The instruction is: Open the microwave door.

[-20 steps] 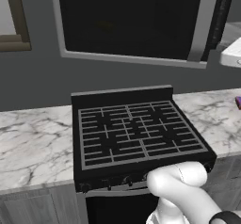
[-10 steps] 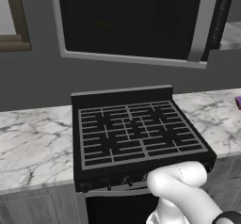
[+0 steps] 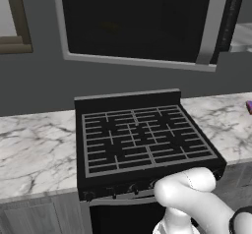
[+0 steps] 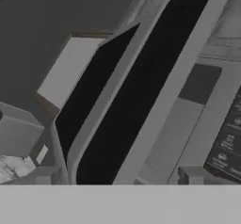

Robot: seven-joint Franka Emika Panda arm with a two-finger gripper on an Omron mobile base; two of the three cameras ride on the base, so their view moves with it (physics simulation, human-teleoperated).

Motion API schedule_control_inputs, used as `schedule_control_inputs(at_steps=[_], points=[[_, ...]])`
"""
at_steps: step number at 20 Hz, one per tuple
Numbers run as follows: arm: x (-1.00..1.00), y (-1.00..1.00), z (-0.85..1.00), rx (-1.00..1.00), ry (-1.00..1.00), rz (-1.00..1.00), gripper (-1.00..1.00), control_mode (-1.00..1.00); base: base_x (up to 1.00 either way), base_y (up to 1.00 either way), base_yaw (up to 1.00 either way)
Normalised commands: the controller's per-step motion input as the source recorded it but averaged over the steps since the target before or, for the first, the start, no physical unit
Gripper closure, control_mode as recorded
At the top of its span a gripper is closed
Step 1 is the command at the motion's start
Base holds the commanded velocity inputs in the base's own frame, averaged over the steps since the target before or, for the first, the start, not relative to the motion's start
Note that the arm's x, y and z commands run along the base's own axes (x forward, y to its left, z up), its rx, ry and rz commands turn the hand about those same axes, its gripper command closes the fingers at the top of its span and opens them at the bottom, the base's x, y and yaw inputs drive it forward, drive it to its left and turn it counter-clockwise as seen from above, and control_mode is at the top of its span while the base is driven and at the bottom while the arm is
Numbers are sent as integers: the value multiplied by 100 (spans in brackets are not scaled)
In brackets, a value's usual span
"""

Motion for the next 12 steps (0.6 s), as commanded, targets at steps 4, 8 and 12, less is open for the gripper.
schedule_control_inputs(at_steps=[4,8,12], points=[[74,-12,-8,-31,-14,10,-100,-100,0,0,0],[89,0,-11,-26,-9,4,-100,-100,0,0,0],[97,0,-5,-19,-6,3,-100,-100,0,0,0]])
